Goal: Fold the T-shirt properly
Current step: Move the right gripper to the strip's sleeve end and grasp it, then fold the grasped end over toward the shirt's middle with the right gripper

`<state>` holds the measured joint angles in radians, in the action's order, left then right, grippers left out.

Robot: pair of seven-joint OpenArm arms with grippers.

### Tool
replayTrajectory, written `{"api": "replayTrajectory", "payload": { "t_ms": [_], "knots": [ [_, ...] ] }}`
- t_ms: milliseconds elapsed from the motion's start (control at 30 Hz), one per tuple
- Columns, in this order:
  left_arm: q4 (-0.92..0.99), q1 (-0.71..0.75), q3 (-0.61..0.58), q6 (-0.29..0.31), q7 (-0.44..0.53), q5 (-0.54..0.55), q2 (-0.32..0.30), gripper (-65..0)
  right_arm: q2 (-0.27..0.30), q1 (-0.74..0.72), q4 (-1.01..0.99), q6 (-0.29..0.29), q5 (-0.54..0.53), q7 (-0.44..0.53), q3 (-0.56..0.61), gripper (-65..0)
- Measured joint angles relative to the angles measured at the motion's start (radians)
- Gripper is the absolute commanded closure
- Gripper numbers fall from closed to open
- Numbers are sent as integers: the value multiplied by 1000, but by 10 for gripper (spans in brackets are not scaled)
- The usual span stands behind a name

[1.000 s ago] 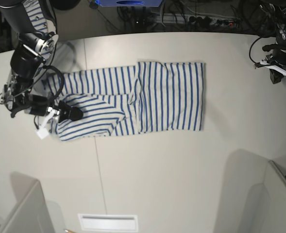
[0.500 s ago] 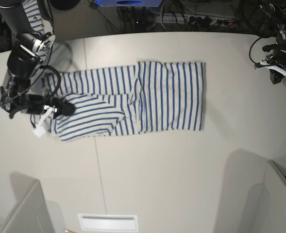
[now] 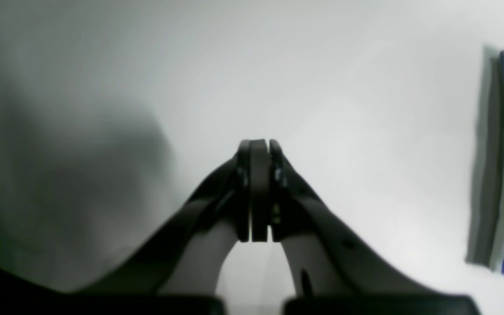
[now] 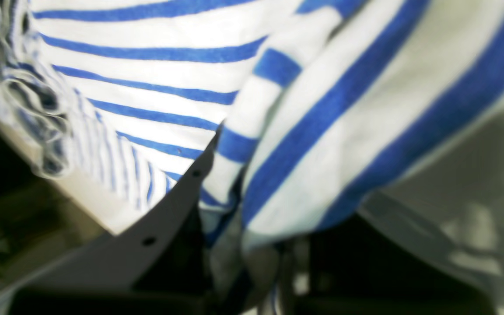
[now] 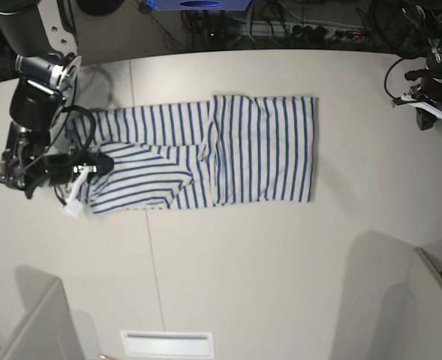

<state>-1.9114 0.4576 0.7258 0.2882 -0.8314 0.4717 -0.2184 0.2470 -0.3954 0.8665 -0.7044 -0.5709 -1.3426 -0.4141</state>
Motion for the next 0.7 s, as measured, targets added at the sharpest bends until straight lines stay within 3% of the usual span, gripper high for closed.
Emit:
{"api": "replayTrajectory", "payload": {
  "t_ms": [133, 167, 233, 500, 600, 700],
  "knots": [
    [1, -19, -110, 0, 2, -139, 11, 0, -50, 86, 241, 23, 59, -18, 15, 0],
    [1, -27, -140, 0, -4, -191, 12, 0, -67, 117, 322, 83, 69, -33, 15, 0],
    [6, -56, -189, 0, -2, -223, 22, 0, -93, 162, 447, 150, 80, -39, 15, 0],
    [152, -190, -383, 0, 0, -427, 62, 0, -147, 201, 751, 324, 57, -24, 167, 0],
    [197, -216, -409, 5, 0, -430, 67, 0, -180, 217, 805, 405, 76, -34, 199, 0],
    [223, -222, -439, 0, 6, -444, 63, 0, -190, 223, 837, 431, 72, -33, 233, 0]
  ]
}}
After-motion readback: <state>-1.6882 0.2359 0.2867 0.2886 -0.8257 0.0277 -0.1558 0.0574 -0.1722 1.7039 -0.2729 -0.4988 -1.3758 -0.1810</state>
